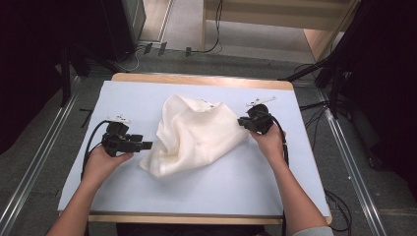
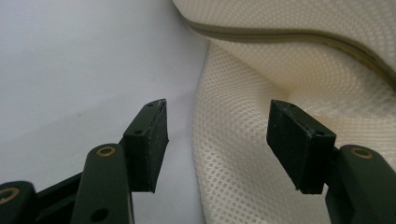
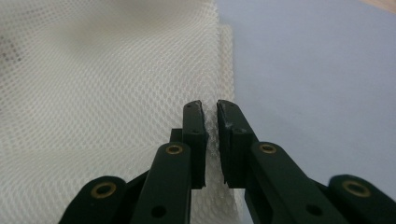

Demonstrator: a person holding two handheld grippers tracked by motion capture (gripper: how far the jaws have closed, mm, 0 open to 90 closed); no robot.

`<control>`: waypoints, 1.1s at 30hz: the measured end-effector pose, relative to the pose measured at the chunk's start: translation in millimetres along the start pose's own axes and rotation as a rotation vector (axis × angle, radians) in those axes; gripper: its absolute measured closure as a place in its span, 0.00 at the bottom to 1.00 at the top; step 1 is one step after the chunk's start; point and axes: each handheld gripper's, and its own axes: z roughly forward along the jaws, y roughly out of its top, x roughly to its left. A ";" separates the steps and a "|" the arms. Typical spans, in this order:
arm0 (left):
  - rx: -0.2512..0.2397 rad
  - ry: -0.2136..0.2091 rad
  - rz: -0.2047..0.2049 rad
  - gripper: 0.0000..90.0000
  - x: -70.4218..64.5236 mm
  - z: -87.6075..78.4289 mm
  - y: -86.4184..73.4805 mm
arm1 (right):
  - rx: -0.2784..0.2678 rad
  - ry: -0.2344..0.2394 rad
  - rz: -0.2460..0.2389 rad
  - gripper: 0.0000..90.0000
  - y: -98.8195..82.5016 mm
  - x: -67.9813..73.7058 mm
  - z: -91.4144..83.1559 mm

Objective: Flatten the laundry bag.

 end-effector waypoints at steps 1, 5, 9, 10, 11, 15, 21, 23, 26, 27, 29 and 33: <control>0.010 0.000 0.004 0.43 -1.6 4.2 0.9 | 0.002 0.004 0.013 0.93 -1.5 -2.8 1.4; 0.056 -0.003 0.031 0.43 -5.1 22.3 3.5 | 0.005 0.010 0.022 0.88 -3.4 -3.1 2.0; 0.068 0.011 0.052 0.44 -6.5 36.6 4.9 | -0.033 0.018 0.013 0.76 -0.6 2.3 -6.4; 0.069 0.004 0.047 0.44 -6.0 39.5 4.7 | -0.044 0.019 0.008 0.75 -0.1 3.9 -9.0; 0.061 0.001 0.043 0.44 -5.4 41.5 4.2 | -0.054 0.020 0.006 0.73 0.4 6.1 -11.7; 0.045 0.008 0.038 0.61 -9.1 44.5 2.8 | -0.090 0.022 -0.005 0.69 0.5 15.6 -24.1; 0.065 0.010 0.065 0.87 -12.7 47.6 3.0 | -0.150 0.032 -0.017 0.63 0.6 26.5 -47.6; 0.074 -0.014 0.040 0.93 -11.8 47.9 4.0 | -0.147 0.053 -0.011 0.62 2.4 29.7 -51.6; 0.083 -0.047 0.002 0.97 -8.4 45.7 5.4 | -0.139 0.089 -0.026 0.62 4.0 39.9 -49.1; 0.074 -0.051 0.002 0.97 -7.9 43.3 6.3 | -0.126 0.098 -0.032 0.62 4.6 44.9 -46.5; 0.043 -0.063 -0.017 0.97 -9.0 39.7 7.8 | -0.104 0.116 -0.056 0.62 6.4 56.3 -40.3; 0.007 -0.087 -0.032 0.97 -11.7 34.6 9.2 | -0.084 0.158 -0.103 0.62 11.4 81.0 -28.7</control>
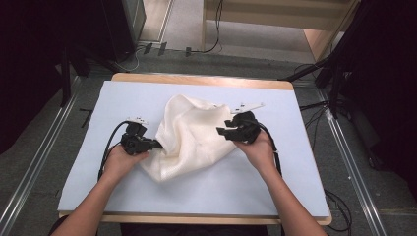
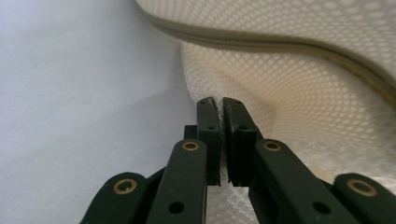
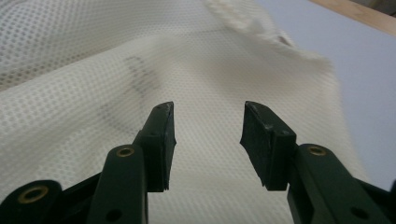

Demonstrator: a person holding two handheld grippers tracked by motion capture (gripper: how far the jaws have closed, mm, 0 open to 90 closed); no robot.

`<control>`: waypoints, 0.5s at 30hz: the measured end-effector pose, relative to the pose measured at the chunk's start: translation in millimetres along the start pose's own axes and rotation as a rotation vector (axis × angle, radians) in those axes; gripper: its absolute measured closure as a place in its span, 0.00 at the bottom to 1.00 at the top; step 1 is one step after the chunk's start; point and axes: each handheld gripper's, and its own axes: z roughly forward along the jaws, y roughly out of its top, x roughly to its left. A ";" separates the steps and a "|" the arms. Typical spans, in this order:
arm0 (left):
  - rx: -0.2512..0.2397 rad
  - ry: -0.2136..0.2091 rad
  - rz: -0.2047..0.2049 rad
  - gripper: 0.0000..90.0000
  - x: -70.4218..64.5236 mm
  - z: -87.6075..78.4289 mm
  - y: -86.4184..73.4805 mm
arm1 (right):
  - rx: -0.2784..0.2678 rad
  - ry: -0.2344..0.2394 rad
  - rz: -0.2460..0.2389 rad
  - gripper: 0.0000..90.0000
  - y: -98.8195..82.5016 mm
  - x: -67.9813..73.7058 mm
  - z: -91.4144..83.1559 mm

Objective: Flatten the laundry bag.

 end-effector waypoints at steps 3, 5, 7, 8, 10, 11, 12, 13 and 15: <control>-0.020 -0.018 -0.007 0.97 -2.8 -1.5 0.7 | 0.011 0.027 -0.029 0.61 3.9 12.4 8.5; -0.023 -0.020 -0.004 0.97 -5.0 -2.0 1.0 | 0.017 0.042 -0.032 0.61 6.0 17.5 12.9; -0.029 -0.017 -0.001 0.97 -7.3 -2.6 1.1 | 0.017 0.060 -0.027 0.60 8.1 21.9 16.7; -0.035 -0.023 -0.001 0.97 -8.3 -2.6 1.1 | 0.016 0.068 -0.030 0.60 9.3 23.6 18.6; -0.039 -0.022 -0.001 0.96 -10.1 -3.5 1.0 | 0.016 0.084 -0.035 0.58 12.2 28.8 22.3; -0.045 -0.027 -0.002 0.96 -10.9 -3.5 0.8 | 0.018 0.092 -0.034 0.57 13.7 31.8 24.2; -0.044 -0.025 -0.003 0.96 -11.9 -3.9 0.7 | 0.022 0.101 -0.029 0.56 15.1 34.9 26.1; -0.046 -0.024 -0.003 0.96 -12.9 -4.0 0.5 | 0.020 0.111 -0.032 0.55 16.5 37.7 28.6; -0.048 -0.025 -0.002 0.96 -14.5 -4.6 -0.2 | 0.027 0.129 -0.043 0.54 18.8 43.5 33.8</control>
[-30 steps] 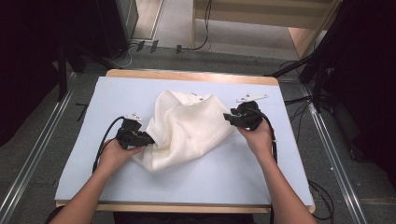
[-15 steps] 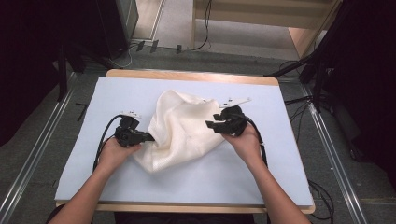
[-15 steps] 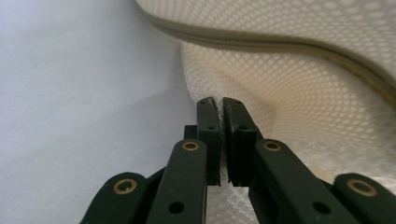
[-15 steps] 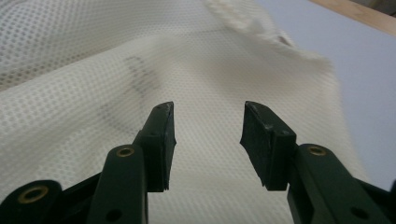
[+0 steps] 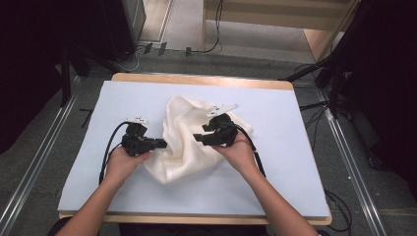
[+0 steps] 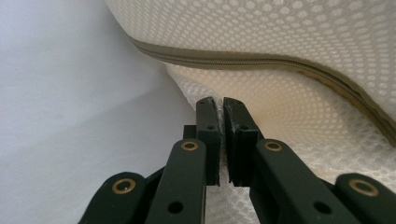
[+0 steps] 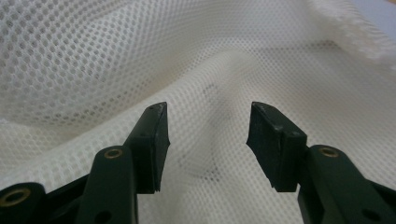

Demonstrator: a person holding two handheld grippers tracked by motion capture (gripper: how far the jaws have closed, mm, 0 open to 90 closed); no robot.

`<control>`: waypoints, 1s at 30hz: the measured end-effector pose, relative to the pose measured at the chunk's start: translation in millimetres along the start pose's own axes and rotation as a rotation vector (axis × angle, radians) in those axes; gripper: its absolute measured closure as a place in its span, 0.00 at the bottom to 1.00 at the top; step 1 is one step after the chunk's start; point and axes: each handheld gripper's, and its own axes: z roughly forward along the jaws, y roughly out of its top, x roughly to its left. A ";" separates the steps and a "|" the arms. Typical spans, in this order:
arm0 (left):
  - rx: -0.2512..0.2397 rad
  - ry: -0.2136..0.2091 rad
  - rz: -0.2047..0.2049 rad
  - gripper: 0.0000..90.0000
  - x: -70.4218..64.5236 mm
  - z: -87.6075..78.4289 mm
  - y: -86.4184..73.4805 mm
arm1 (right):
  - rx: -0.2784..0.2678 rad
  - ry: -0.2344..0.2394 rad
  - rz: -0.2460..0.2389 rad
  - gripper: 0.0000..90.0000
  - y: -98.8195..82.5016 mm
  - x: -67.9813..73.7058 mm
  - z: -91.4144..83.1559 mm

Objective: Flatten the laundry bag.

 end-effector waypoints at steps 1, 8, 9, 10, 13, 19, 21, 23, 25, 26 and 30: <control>0.000 0.000 0.004 0.96 -0.7 -0.2 -0.4 | 0.005 0.008 -0.002 0.54 1.1 2.3 2.7; 0.005 0.009 0.010 0.96 -4.8 0.7 -2.7 | 0.013 0.058 0.018 0.44 8.2 14.3 15.9; 0.000 0.007 0.009 0.96 -5.0 0.1 -2.9 | 0.016 0.075 0.019 0.44 9.0 15.9 17.3; -0.004 0.003 0.007 0.96 -4.7 -0.7 -2.9 | 0.025 0.077 0.016 0.42 9.5 18.8 19.6; 0.003 0.008 0.008 0.96 -5.1 -0.2 -3.1 | 0.070 0.056 -0.007 0.43 7.5 25.2 29.7; 0.017 0.013 0.016 0.96 -3.4 -0.2 -2.3 | 0.125 0.070 0.002 0.90 0.1 17.2 35.0; 0.026 0.025 0.007 0.97 -1.4 -1.0 -2.1 | 0.124 0.059 -0.007 0.93 -1.7 14.5 32.1; 0.017 0.037 -0.005 0.97 1.6 -3.4 -2.3 | 0.108 0.042 -0.008 0.94 -2.1 12.5 25.6; 0.007 0.048 -0.021 0.98 6.7 -7.2 -2.3 | 0.088 0.026 -0.017 0.94 -2.4 10.2 16.0; 0.002 0.055 -0.031 0.98 9.2 -9.1 -2.3 | 0.078 0.016 -0.021 0.94 -2.8 8.8 10.3; -0.012 0.080 -0.060 0.98 21.8 -18.1 -3.3 | 0.023 0.005 -0.004 0.94 -5.0 3.4 -12.7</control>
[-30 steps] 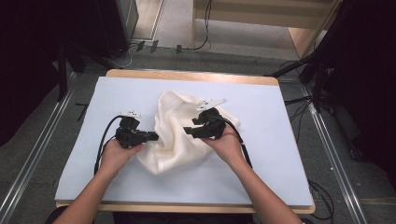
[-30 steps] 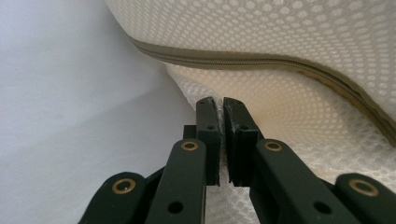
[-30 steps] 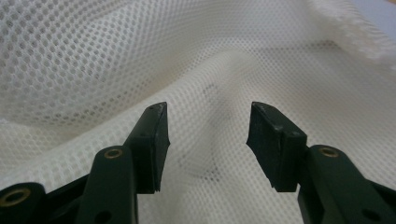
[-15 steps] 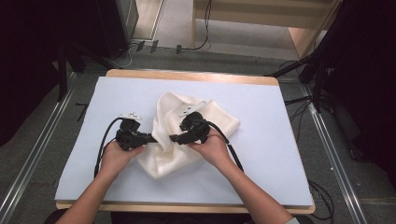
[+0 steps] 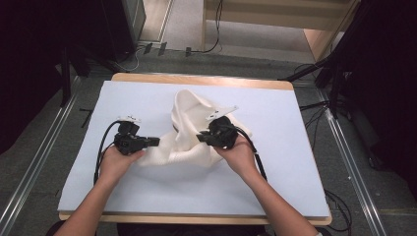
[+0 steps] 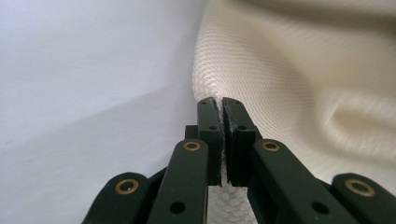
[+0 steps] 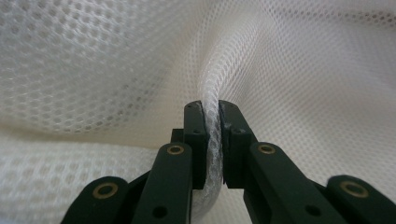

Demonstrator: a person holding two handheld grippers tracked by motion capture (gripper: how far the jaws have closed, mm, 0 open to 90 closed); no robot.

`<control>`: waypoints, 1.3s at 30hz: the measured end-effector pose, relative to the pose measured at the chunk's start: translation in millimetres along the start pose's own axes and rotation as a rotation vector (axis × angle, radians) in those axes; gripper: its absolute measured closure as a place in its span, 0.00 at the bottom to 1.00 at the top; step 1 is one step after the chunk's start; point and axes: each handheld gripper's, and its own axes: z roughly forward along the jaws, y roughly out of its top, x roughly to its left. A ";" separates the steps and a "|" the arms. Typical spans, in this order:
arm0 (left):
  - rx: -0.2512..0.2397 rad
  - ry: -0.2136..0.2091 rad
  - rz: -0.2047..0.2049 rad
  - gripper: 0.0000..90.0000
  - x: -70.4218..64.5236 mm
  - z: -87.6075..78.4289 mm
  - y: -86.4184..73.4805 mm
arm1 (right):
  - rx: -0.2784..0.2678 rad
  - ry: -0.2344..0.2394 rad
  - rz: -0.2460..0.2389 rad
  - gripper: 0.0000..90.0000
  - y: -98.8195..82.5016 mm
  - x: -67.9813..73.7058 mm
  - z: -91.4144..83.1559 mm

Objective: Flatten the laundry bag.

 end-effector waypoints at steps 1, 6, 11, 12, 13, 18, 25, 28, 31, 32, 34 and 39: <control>0.000 0.000 0.000 0.98 0.0 0.0 0.0 | 0.000 0.000 0.000 0.94 0.0 0.0 0.0; -0.038 0.040 -0.030 0.98 14.9 -14.3 0.4 | -0.056 -0.010 0.011 0.94 -9.3 -2.7 -24.1; -0.069 0.061 -0.046 0.98 18.6 -22.0 1.8 | -0.104 0.001 0.030 0.94 -16.4 -2.6 -37.6; -0.072 0.060 -0.048 0.98 18.9 -22.6 2.0 | -0.112 0.011 0.038 0.94 -17.5 -2.0 -39.9; -0.072 0.065 -0.045 0.98 19.4 -23.0 2.0 | -0.115 0.017 0.045 0.94 -18.7 -1.1 -41.3; -0.067 0.070 -0.022 0.98 17.3 -18.7 2.1 | -0.122 0.023 0.052 0.80 -38.3 6.3 -45.1; -0.071 0.077 -0.006 0.97 19.1 -17.0 5.2 | -0.124 0.003 0.089 0.59 -67.5 -8.3 -71.0; -0.059 0.084 0.005 0.96 24.4 -16.1 8.0 | -0.106 -0.028 0.107 0.61 -82.7 -16.5 -86.5; -0.058 0.098 0.022 0.95 27.7 -16.8 11.8 | -0.080 -0.066 0.102 0.67 -94.7 -22.6 -101.5; -0.056 0.099 0.019 0.95 29.3 -17.3 13.1 | -0.073 -0.077 0.106 0.69 -98.6 -25.0 -106.7; -0.062 0.107 0.010 0.95 33.3 -17.7 15.3 | -0.061 -0.093 0.122 0.70 -106.5 -30.8 -116.3; -0.073 0.147 0.002 0.95 44.8 -18.5 21.7 | -0.066 -0.152 0.172 0.72 -121.8 -48.4 -133.1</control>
